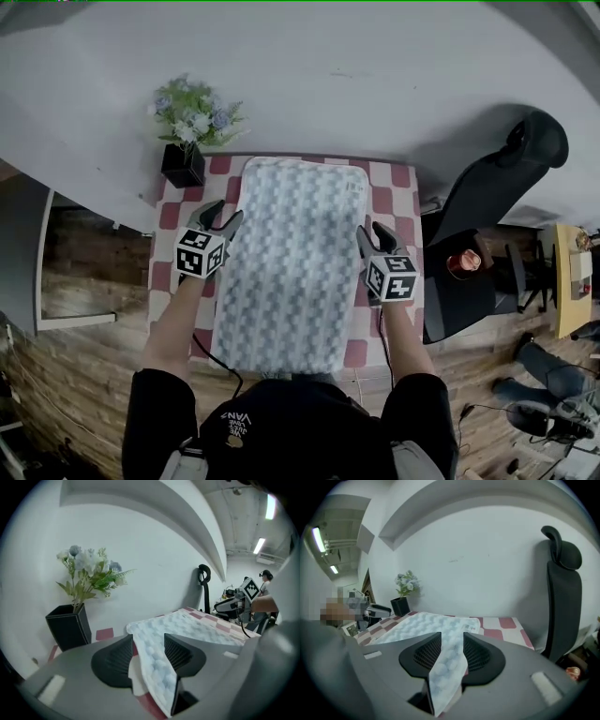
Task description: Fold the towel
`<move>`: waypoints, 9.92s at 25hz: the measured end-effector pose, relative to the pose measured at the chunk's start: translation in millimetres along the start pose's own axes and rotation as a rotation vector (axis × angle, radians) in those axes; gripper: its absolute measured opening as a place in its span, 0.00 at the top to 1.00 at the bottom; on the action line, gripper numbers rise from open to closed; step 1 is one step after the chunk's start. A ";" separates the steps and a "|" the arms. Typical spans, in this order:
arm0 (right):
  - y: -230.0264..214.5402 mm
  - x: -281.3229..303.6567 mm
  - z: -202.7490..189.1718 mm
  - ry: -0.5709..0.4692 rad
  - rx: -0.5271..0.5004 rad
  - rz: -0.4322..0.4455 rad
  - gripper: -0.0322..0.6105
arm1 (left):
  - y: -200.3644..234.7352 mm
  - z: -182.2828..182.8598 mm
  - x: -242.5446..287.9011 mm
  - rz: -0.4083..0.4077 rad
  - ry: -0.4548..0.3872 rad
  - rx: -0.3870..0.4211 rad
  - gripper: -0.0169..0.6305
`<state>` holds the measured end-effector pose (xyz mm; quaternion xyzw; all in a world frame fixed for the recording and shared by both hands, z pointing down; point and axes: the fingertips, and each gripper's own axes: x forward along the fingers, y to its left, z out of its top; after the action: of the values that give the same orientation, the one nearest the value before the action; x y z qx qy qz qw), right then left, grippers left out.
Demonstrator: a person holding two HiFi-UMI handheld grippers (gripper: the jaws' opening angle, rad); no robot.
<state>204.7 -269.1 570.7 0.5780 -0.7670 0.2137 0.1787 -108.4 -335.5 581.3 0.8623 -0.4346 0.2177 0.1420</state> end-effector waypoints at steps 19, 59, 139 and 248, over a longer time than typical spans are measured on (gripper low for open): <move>114.9 -186.7 -164.7 -0.094 0.124 0.001 0.74 | -79.1 -136.4 -208.4 0.027 -0.067 -0.089 0.69; 162.7 -174.1 -364.3 0.197 0.186 0.140 0.92 | -150.5 -327.2 -245.6 -0.028 0.207 -0.238 0.77; -35.8 42.5 12.5 -0.142 0.490 0.399 0.93 | 9.5 10.2 27.1 -0.201 -0.097 -0.554 0.92; 160.5 -387.5 -51.5 -0.201 0.145 0.400 0.87 | -185.4 -24.4 -367.1 -0.559 -0.018 -0.043 0.94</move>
<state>155.4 111.0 392.8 0.4442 -0.8629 0.2408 0.0134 -157.7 35.4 409.0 0.9473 -0.1858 0.1532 0.2110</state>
